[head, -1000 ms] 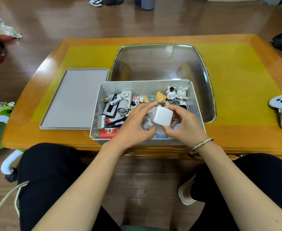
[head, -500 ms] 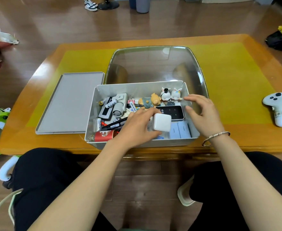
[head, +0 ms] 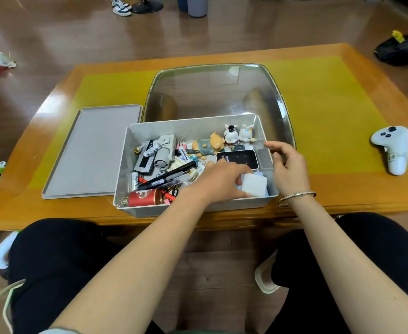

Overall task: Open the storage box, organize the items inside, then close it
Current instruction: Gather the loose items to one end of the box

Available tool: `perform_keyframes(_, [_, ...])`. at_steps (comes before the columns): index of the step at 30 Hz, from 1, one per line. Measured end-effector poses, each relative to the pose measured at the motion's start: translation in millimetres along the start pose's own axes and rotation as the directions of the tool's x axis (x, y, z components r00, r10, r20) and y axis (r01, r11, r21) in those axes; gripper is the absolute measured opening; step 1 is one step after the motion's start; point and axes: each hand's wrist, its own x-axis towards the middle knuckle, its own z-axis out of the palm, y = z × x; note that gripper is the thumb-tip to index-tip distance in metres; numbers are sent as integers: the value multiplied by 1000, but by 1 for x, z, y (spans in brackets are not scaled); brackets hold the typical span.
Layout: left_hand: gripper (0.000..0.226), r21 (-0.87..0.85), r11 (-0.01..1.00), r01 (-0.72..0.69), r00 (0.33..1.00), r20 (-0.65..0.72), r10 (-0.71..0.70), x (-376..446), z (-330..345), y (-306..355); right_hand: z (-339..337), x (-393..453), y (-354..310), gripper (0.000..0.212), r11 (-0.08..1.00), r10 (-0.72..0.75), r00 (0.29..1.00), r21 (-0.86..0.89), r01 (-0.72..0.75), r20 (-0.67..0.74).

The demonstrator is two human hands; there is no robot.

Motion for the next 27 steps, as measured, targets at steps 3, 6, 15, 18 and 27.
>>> perform_keyframes(3, [59, -105, 993, 49, 998, 55, -43, -4, -5, 5, -1, 0, 0, 33, 1000, -1, 1000, -4, 1, 10])
perform_keyframes(6, [63, -129, 990, 63, 995, 80, -53, -14, -5, 10, -1, 1, 0, 30, 999, -13, 1000, -34, 14, 22])
perform_keyframes(15, [63, 193, 980, -54, 998, -15, 58, -32, 13, 31, 0, 5, 0, 24, 992, -53, 996, -114, 61, 71])
perform_keyframes(18, [57, 218, 974, -56, 995, -69, 73, -34, 19, 33, 0, 6, -2, 24, 987, -60, 994, -145, 72, 88])
perform_keyframes(27, [49, 192, 981, -16, 985, -165, 48, -44, 24, 30, -7, 5, -15, 27, 939, -66, 990, -327, 105, 128])
